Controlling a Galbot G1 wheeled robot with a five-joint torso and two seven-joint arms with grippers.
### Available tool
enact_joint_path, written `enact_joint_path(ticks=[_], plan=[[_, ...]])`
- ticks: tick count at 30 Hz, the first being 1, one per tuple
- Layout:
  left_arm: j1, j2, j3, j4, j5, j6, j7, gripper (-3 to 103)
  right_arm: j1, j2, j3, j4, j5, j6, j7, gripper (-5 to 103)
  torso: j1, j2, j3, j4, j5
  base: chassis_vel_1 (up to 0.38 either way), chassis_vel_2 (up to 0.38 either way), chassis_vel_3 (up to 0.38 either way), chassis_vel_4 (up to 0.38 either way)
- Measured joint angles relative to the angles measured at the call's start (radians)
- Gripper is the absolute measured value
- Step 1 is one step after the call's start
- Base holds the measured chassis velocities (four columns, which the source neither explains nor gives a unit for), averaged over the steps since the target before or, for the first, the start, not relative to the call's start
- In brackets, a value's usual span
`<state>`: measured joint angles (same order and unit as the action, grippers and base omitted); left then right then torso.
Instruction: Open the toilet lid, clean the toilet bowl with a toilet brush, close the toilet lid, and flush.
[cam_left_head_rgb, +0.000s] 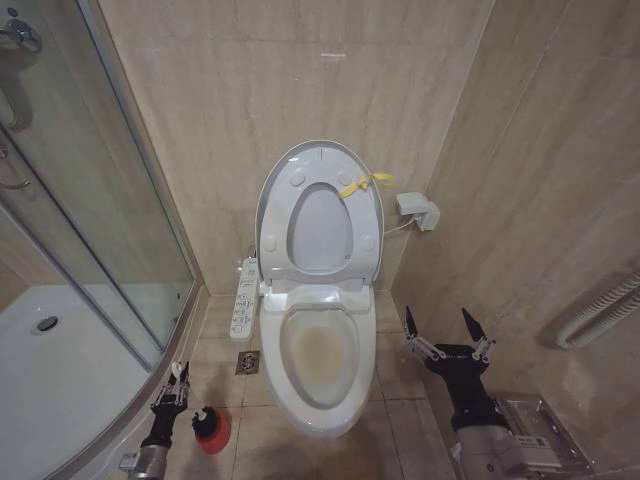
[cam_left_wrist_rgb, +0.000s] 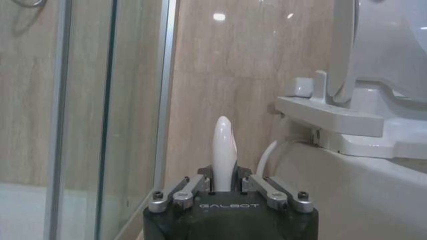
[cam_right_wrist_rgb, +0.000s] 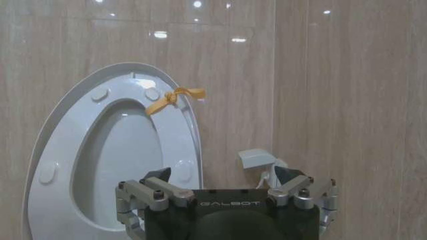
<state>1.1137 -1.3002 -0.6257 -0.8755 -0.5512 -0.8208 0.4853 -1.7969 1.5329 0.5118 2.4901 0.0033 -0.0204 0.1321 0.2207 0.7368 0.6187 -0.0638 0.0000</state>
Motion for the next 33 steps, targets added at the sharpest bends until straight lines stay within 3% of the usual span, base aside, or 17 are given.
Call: enact_joint_path(ticks=[13, 20, 33], plan=[[-0.079, -0.010, 0.000, 0.145, -0.017, 0.000, 0.085, 22, 0.000, 0.000, 0.000, 0.000, 0.000, 0.000, 0.000, 100, 0.000, 0.000, 0.000, -0.0002, 0.0000, 0.000, 0.000, 0.000, 0.000], [-0.089, -0.010, -0.018, 0.217, 0.051, 0.000, 0.118, 22, 0.000, 0.000, 0.000, 0.000, 0.000, 0.000, 0.000, 100, 0.000, 0.000, 0.000, -0.0001, 0.0000, 0.000, 0.000, 0.000, 0.000], [0.045, -0.039, -0.040, 0.116, 0.104, -0.004, 0.121, 22, 0.000, 0.000, 0.000, 0.000, 0.000, 0.000, 0.000, 100, 0.000, 0.000, 0.000, 0.0002, 0.0004, 0.000, 0.000, 0.000, 0.000]])
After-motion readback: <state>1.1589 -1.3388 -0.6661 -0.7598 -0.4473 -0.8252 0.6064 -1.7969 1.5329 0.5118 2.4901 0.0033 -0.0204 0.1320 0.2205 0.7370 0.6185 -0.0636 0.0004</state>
